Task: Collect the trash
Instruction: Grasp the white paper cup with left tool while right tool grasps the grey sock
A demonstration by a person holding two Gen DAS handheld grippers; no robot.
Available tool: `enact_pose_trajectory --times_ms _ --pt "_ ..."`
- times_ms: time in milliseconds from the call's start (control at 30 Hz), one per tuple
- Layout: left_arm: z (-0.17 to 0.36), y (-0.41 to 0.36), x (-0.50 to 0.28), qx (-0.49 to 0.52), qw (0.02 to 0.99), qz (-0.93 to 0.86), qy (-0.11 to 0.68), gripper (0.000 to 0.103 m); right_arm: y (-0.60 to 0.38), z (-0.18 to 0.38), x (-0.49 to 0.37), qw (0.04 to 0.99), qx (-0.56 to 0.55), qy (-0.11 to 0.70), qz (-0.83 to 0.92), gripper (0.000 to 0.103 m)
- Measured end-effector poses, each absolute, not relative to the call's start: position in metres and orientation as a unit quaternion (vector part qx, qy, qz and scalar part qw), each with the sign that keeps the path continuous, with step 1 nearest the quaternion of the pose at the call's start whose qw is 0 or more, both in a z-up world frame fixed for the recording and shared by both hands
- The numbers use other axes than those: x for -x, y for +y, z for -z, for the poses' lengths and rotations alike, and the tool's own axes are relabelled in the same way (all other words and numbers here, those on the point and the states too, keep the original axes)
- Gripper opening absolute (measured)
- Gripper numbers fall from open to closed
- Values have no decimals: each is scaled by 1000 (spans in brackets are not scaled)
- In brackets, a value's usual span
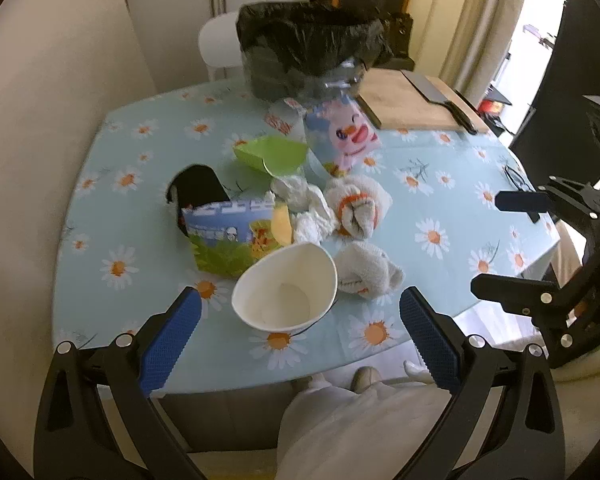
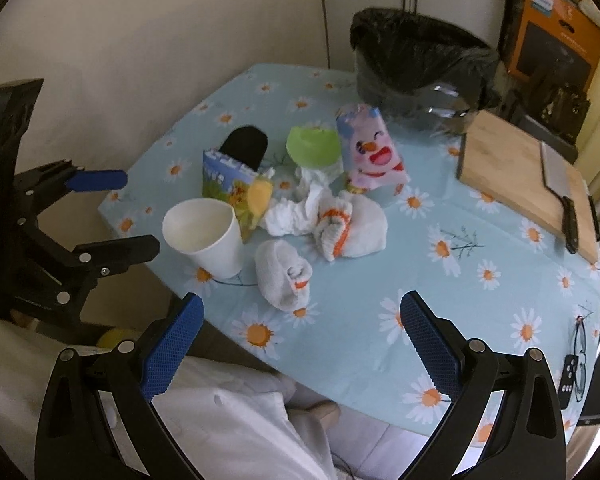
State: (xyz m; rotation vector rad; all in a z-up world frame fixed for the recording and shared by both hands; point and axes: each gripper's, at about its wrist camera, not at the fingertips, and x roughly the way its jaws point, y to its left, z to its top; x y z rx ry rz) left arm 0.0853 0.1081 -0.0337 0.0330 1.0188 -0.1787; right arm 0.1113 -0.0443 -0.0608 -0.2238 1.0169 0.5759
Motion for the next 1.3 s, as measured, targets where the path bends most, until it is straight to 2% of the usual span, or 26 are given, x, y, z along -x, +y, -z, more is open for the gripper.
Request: enact_pose_trajectory --times_ms 867,933,1000,1033,1067,1133,1300 --pt "114 131 -130 -10 833 183 522 97 0 156 -157 780 146 543 -276 94" --pt "117 131 -132 -10 835 185 518 94 5 161 -159 777 155 543 -280 93" --pt "119 130 -133 -16 834 184 521 90 9 166 -161 773 155 543 -289 83" --pt "120 130 -134 -20 834 186 519 86 11 168 -162 771 155 545 -292 67" --pt "121 129 -135 -22 833 189 519 84 12 170 -163 769 155 547 -292 57" --pt "122 129 -136 -27 831 194 521 66 15 174 -165 762 153 553 -301 42" --pt "122 132 -136 -30 825 202 527 64 22 171 -165 756 147 556 -312 39"
